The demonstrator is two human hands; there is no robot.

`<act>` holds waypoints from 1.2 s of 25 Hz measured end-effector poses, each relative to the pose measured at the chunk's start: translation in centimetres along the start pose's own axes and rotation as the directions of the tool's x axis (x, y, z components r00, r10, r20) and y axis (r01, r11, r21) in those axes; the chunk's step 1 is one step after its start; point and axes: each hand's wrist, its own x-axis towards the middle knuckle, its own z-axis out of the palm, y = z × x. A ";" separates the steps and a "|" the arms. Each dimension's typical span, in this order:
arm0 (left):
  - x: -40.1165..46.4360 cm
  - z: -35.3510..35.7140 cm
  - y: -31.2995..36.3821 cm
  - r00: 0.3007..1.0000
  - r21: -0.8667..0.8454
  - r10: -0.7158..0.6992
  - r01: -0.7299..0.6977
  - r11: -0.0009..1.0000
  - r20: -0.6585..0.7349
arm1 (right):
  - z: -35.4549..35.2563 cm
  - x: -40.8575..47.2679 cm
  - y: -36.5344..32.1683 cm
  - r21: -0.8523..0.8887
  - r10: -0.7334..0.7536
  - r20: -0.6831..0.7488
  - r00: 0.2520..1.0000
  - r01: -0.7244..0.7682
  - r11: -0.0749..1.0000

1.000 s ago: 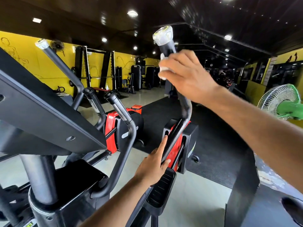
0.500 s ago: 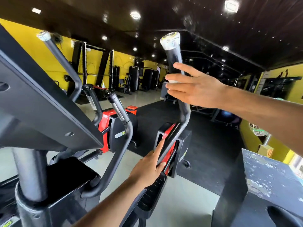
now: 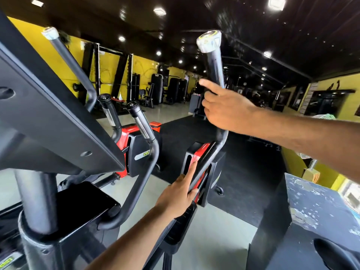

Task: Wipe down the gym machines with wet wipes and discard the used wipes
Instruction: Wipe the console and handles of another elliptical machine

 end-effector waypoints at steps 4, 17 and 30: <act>-0.2 -0.3 0.0 1.000 0.053 -0.006 0.005 0.999 0.023 | 1.0 0.2 -5.2 0.218 0.026 0.046 0.999 -0.036 0.975; -1.3 -0.4 -0.3 1.000 0.037 -0.003 0.002 0.999 0.029 | 5.1 -4.5 -8.9 0.816 0.577 -0.281 0.767 -0.126 0.564; -1.2 -0.5 -0.3 0.999 0.025 0.020 -0.022 0.999 0.045 | 0.1 -3.1 -5.9 0.942 0.742 -0.079 0.666 -0.194 0.275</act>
